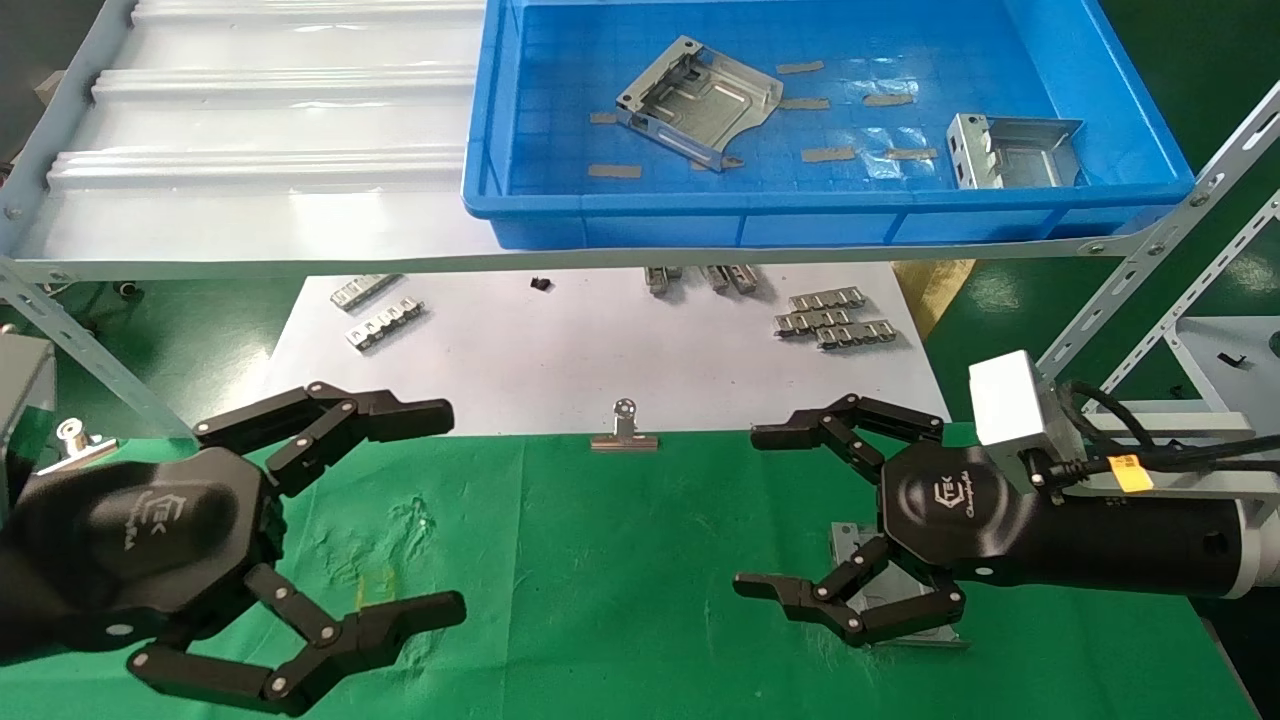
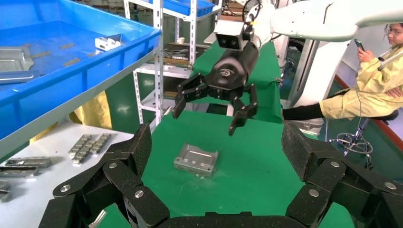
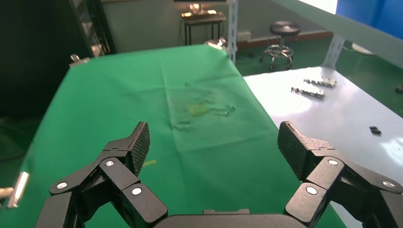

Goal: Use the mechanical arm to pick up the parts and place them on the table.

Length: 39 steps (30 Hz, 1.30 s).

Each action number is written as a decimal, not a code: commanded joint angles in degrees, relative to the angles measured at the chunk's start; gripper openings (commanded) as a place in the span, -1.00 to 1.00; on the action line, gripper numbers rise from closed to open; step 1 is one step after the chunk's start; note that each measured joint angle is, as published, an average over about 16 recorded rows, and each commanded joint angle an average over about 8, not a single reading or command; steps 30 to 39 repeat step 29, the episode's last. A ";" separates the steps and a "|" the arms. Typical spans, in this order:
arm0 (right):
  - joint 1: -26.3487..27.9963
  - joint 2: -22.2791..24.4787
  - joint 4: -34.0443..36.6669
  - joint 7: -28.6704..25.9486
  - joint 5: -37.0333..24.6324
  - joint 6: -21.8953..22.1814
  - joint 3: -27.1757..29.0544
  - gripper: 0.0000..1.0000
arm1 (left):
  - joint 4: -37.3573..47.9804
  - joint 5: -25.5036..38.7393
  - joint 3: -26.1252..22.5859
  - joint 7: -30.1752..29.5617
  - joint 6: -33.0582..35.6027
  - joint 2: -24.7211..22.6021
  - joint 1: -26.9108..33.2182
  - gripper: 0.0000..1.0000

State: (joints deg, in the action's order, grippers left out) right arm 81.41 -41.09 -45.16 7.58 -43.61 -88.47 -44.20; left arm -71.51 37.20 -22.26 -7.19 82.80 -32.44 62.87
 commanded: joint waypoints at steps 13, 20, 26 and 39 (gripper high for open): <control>-10.23 3.13 -14.65 -9.45 0.90 1.43 14.53 1.00 | 0.00 0.00 0.00 0.00 0.00 0.00 0.00 1.00; -15.35 4.69 -21.98 -14.18 1.36 2.15 21.79 1.00 | 0.00 0.00 0.00 0.00 0.00 0.00 0.00 1.00; -19.27 5.89 -27.60 -17.80 1.71 2.66 27.37 1.00 | 0.00 0.00 0.00 0.00 -0.01 0.00 0.00 1.00; -20.08 6.14 -28.78 -18.56 1.79 2.75 28.54 1.00 | 0.01 -0.01 0.00 0.00 -0.01 0.00 0.00 1.00</control>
